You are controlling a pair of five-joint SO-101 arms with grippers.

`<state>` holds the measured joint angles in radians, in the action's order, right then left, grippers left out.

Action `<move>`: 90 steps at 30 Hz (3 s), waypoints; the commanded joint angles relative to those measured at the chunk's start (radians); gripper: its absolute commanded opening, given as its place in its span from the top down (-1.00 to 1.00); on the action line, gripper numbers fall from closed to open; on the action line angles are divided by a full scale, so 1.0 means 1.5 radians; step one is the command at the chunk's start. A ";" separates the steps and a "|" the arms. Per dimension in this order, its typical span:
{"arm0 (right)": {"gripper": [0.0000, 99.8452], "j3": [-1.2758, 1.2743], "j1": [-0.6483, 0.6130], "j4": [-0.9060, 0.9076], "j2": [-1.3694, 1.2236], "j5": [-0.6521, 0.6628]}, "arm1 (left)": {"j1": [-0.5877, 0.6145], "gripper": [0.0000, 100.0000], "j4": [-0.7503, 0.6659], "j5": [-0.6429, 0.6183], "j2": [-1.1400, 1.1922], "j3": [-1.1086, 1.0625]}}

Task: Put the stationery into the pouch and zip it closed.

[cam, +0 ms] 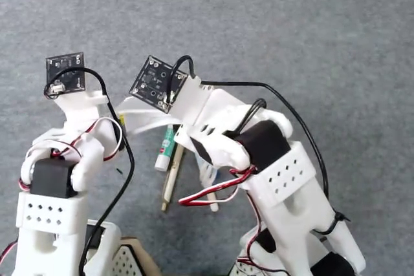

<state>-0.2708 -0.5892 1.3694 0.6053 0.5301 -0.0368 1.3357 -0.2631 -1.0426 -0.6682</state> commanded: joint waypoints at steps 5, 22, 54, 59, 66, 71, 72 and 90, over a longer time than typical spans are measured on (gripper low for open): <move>0.68 0.129 0.004 0.053 0.017 -0.071 | -0.028 0.94 0.121 0.002 -0.002 0.126; 0.58 0.366 0.007 0.224 0.023 -0.117 | -0.027 0.94 0.229 0.002 -0.003 0.254; 0.57 0.368 0.096 0.177 0.094 -0.121 | -0.027 0.94 0.223 0.001 -0.002 0.210; 0.58 0.337 0.155 0.178 0.095 -0.151 | -0.020 0.94 0.228 0.001 -0.002 0.210; 0.58 0.166 0.207 0.155 0.094 -0.222 | 0.031 0.94 0.229 -0.002 -0.001 0.209; 0.58 0.052 0.233 0.101 0.094 -0.253 | 0.074 0.94 0.229 -0.002 -0.001 0.209; 0.58 0.034 0.233 0.092 0.094 -0.253 | 0.081 0.94 0.229 -0.002 -0.001 0.209; 0.58 -0.020 0.233 -0.001 -0.099 -0.291 | 0.229 0.94 0.229 -0.004 0.174 0.209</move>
<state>-0.3552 -0.2501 1.3878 0.5363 0.1112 0.2900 1.6747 -0.2677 -0.8201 -0.3583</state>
